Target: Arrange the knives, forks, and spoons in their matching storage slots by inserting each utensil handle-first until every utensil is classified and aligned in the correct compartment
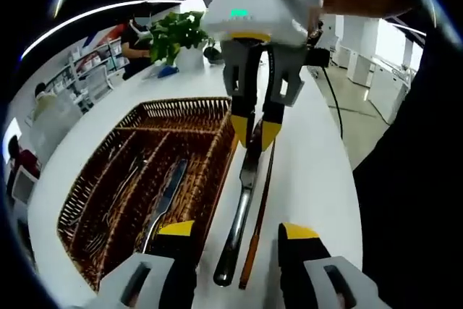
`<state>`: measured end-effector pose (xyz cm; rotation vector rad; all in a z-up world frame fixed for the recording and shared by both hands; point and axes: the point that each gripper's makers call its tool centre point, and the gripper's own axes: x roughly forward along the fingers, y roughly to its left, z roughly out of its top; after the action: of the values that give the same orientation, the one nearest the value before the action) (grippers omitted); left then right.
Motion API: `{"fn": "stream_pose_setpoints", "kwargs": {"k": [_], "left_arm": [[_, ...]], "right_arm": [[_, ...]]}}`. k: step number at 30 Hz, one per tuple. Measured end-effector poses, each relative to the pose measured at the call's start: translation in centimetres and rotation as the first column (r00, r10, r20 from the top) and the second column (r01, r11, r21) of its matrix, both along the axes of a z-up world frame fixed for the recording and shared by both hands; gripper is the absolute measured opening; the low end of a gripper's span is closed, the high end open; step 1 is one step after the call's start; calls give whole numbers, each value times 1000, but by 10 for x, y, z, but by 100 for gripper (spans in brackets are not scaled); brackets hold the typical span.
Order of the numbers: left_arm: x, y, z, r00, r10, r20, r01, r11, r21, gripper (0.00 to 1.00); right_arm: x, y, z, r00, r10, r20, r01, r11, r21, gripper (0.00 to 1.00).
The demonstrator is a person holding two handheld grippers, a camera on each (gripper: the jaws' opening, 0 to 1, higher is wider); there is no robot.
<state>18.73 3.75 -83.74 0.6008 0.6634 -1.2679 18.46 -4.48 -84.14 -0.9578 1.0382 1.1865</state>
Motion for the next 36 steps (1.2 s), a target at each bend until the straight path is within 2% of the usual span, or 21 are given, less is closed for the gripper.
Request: {"fn": "stream_pose_setpoints", "kwargs": {"k": [2, 4, 5, 9, 13, 18, 25, 29, 36], "left_arm": [[1, -3, -8, 1000, -16, 7, 16, 1000, 20, 39], [1, -7, -13, 999, -46, 30, 45, 998, 39, 29], [1, -11, -15, 996, -75, 49, 72, 996, 58, 28], [-1, -21, -24, 991, -126, 48, 122, 990, 77, 26], [1, -27, -24, 993, -115, 32, 113, 992, 55, 22], [2, -36, -21, 989, -141, 40, 140, 989, 41, 15], [-3, -39, -27, 984, -177, 21, 175, 982, 70, 10], [0, -38, -31, 979, -199, 42, 194, 975, 107, 7], [3, -38, -30, 978, -199, 63, 191, 975, 114, 6]], "right_arm": [[-1, 0, 1, 1000, -1, -1, 1, 1000, 2, 6], [-2, -1, 0, 1000, -8, -6, 8, 1000, 5, 6], [-2, -2, 0, 1000, -9, -6, 9, 1000, 4, 6], [-1, -4, 1, 1000, -6, -5, 6, 1000, 3, 6], [-1, -5, 2, 1000, -8, -5, 8, 1000, 1, 6], [0, -3, 4, 1000, -4, -6, 4, 1000, 3, 6], [-1, -1, 6, 1000, 3, -8, -3, 1000, 8, 6], [1, 0, 7, 1000, 6, -1, -6, 1000, 9, 6], [4, 0, 9, 1000, 5, 8, -5, 1000, 13, 7]]}}
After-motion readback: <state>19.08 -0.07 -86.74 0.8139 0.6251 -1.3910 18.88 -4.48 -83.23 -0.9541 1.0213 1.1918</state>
